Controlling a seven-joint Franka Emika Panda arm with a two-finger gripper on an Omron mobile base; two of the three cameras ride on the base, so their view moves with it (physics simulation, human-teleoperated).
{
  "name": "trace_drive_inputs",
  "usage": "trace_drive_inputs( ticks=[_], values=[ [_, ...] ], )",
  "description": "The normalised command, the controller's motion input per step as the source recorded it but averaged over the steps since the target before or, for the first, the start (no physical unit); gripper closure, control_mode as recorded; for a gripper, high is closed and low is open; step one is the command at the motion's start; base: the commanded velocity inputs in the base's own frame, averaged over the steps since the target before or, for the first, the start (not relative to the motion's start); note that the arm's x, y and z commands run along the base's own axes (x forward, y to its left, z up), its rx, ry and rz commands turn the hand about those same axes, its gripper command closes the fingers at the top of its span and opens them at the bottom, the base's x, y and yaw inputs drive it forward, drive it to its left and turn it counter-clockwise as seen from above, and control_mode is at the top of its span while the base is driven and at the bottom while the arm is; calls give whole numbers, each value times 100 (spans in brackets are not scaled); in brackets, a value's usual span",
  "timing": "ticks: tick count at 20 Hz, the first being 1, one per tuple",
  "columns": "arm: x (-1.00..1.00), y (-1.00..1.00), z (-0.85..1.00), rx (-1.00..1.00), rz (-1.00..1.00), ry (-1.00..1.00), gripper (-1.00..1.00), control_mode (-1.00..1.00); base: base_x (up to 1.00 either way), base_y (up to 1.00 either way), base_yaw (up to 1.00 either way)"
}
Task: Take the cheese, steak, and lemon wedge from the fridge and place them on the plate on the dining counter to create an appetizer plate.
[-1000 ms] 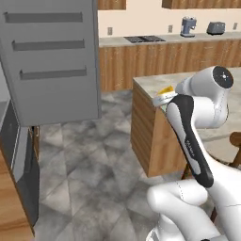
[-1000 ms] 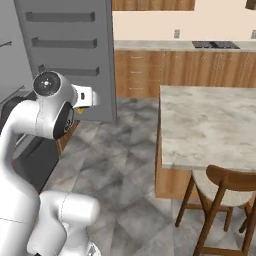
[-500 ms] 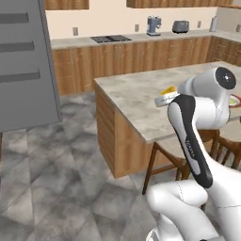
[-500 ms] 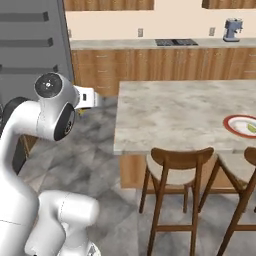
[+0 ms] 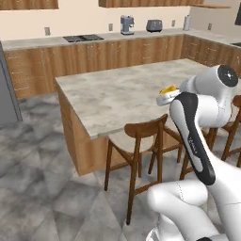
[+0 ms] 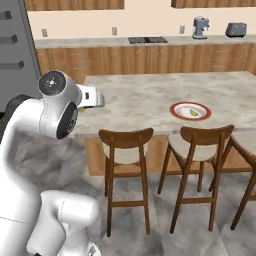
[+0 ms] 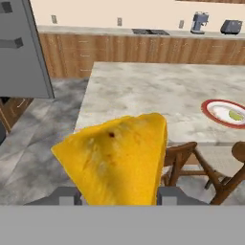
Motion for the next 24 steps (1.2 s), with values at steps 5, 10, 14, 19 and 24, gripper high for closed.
trace_drive_inputs(
  ticks=[5, 10, 14, 19, 24],
  values=[
    [0, 0, 0, 0, 0, 0, 100, 100, 6, -100, -20],
    [0, 0, 0, 0, 0, 0, 100, 100, 59, -100, -10],
    [0, 0, 0, 0, 0, 0, 100, 100, 56, -84, -3],
    [0, 0, 0, 0, 0, 0, 100, 100, 96, -24, 10],
    [0, 0, 0, 0, 0, 0, 100, 100, 100, 0, 41]
  ],
)
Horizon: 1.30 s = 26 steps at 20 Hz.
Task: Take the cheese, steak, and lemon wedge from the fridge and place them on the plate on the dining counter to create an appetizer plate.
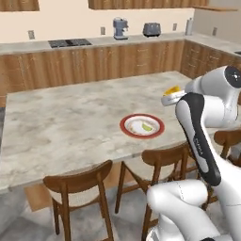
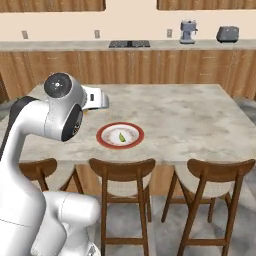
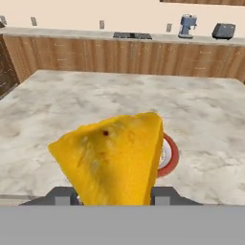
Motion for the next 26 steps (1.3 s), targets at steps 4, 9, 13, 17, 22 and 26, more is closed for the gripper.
trace_drive_inputs(
  ticks=[4, 9, 13, 17, 22, 26],
  values=[
    [0, 0, 0, 0, 0, 0, 100, 100, 100, -10, 47],
    [0, 0, 0, 0, 0, 0, 100, 100, 100, -40, 53],
    [0, 0, 0, 0, 0, 0, 100, 100, 81, -40, 33],
    [0, 0, 0, 0, 0, 0, 100, 100, 32, -1, 5],
    [11, -14, -11, 0, -3, 1, 100, -100, 13, -2, 0],
    [31, -61, -44, 0, -15, 21, 100, -100, 0, 0, 0]
  ],
)
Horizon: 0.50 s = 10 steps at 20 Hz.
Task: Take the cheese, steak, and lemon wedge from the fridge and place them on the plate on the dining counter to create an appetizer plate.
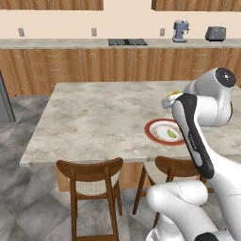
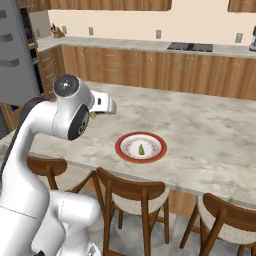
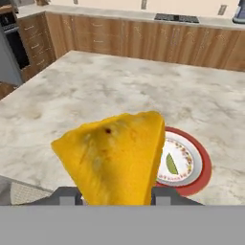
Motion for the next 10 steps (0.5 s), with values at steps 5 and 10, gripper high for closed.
trace_drive_inputs(
  ticks=[5, 10],
  values=[
    [41, -78, -56, 0, -15, 31, 100, -100, 0, 0, 0],
    [47, -77, -63, 6, -8, 21, 100, -100, 0, 0, 0]
  ],
)
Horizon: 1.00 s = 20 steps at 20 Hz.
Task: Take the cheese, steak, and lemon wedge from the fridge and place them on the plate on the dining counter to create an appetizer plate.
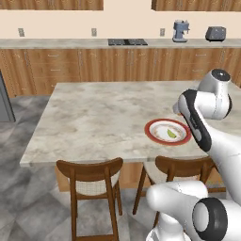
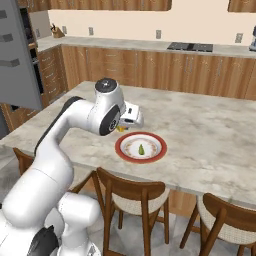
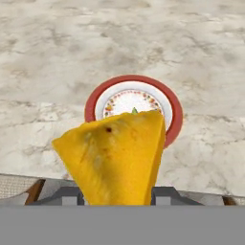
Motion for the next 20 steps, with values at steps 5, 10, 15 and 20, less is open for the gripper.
trace_drive_inputs(
  ticks=[5, 10, 15, 20],
  values=[
    [32, -54, -49, 4, 0, 4, 100, -100, 0, 0, 0],
    [42, -15, -35, 1, 0, 3, 100, -100, 0, 0, 0],
    [40, -3, -35, 0, 0, 5, 100, -100, 0, 0, 0],
    [32, -23, -43, 0, 0, 7, 100, -100, 0, 0, 0]
  ],
)
